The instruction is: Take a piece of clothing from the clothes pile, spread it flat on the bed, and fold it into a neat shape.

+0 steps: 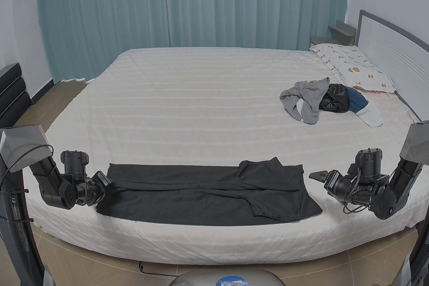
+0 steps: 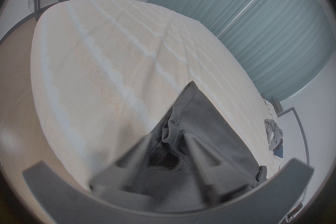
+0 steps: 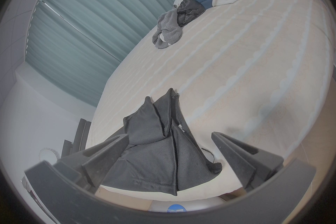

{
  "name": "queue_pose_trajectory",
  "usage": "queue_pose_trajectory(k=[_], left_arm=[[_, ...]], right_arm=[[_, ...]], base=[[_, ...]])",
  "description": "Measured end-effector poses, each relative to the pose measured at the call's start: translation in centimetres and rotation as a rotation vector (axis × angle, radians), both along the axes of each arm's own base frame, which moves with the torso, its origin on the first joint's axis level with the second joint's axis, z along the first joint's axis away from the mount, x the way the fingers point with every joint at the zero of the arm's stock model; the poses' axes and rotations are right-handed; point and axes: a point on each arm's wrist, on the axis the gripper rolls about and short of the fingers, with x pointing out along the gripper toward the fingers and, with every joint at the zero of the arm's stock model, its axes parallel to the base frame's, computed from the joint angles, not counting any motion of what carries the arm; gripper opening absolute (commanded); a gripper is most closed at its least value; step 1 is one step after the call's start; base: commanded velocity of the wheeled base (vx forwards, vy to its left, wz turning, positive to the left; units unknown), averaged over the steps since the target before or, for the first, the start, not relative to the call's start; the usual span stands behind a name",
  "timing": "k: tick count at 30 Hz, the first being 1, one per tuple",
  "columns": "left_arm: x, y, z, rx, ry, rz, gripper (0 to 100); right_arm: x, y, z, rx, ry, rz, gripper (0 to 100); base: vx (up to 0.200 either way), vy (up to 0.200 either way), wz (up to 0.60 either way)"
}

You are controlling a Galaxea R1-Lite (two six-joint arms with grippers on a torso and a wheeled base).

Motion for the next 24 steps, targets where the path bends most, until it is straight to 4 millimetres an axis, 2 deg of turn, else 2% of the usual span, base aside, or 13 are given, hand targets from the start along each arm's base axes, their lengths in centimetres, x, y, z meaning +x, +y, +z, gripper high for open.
queue_pose_trajectory(k=[4,9,15,18,22,23,24], left_arm=[[0.3,0.5,0.7,-0.008,-0.024,0.015,100],[1.5,1.0,1.9,-0.020,-0.085,0.038,100],[4.3,1.5,3.1,-0.021,-0.164,0.042,100],[6.1,1.6,2.9,-0.020,-0.178,0.038,100],[7.6,1.6,1.7,-0.017,-0.169,0.028,100],[7.8,1.6,1.4,-0.014,-0.169,0.024,0],[8.0,1.6,1.1,-0.010,-0.167,0.017,0]], right_arm=[[0.1,0.0,-0.1,0.000,0.002,0.000,100],[0.2,0.0,-0.1,0.005,0.003,0.002,100],[0.1,0.5,-0.1,0.048,0.017,0.026,100],[0.0,0.7,-0.1,0.062,0.022,0.033,100],[0.1,0.9,-0.1,0.070,0.022,0.040,100],[0.2,0.9,0.0,0.072,0.019,0.040,100],[0.3,1.0,0.0,0.073,0.014,0.042,100]], base=[[0.000,0.000,0.00],[0.000,0.000,0.00],[0.000,0.000,0.00],[0.000,0.000,0.00],[0.000,0.000,0.00],[0.000,0.000,0.00],[0.000,0.000,0.00]])
